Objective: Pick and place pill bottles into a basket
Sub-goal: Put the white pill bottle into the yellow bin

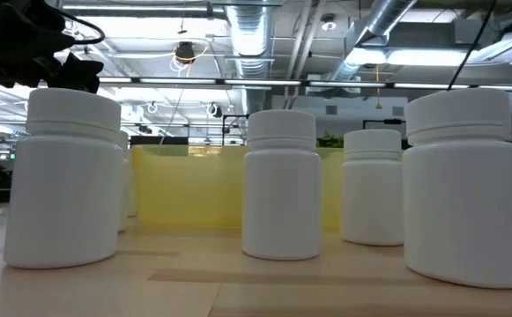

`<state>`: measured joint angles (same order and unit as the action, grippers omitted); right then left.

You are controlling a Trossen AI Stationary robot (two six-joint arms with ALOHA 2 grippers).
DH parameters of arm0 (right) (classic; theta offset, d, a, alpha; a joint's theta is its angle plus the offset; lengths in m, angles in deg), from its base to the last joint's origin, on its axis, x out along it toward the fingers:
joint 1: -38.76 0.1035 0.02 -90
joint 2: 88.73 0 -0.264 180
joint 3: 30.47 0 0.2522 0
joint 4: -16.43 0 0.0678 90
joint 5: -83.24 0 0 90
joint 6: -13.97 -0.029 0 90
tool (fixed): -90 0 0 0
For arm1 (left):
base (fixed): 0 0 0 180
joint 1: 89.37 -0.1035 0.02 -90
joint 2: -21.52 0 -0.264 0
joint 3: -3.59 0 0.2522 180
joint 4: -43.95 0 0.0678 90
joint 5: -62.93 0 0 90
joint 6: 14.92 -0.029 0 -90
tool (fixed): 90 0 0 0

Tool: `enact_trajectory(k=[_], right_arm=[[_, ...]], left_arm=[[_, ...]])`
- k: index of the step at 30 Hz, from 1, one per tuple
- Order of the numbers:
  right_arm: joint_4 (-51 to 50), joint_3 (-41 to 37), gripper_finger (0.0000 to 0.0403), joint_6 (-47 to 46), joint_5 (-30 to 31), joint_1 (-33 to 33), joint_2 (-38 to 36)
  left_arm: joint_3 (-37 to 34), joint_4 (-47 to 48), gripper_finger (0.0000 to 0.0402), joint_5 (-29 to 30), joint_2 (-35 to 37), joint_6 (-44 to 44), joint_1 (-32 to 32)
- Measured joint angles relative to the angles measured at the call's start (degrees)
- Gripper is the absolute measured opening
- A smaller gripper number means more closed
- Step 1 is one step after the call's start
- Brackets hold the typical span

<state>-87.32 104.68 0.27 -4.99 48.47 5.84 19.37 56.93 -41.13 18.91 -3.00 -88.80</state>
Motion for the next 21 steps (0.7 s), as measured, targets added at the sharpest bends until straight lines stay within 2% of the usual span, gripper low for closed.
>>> enact_trajectory(k=[4, 9, 14, 21], right_arm=[[-0.13, -6.66, 0.0242, -8.13, 0.15, 1.59, -1.81], [0.2, -11.86, 0.0242, -19.52, 0.27, 5.06, -0.11], [3.82, -13.03, 0.0242, -29.36, 1.76, 9.33, 5.88], [13.6, -12.99, 0.0242, -44.88, 0.76, 13.58, 13.29]], left_arm=[[0.0, 0.0, 0.0194, -0.05, -0.01, 0.15, 0.0], [0.0, 0.02, 0.0194, -0.31, -0.02, 0.15, 0.01], [0.0, 0.19, 0.0194, -0.5, 0.0, 0.15, -0.01], [0.0, 0.58, 0.0194, 0.42, -0.02, 0.15, 0.0]])
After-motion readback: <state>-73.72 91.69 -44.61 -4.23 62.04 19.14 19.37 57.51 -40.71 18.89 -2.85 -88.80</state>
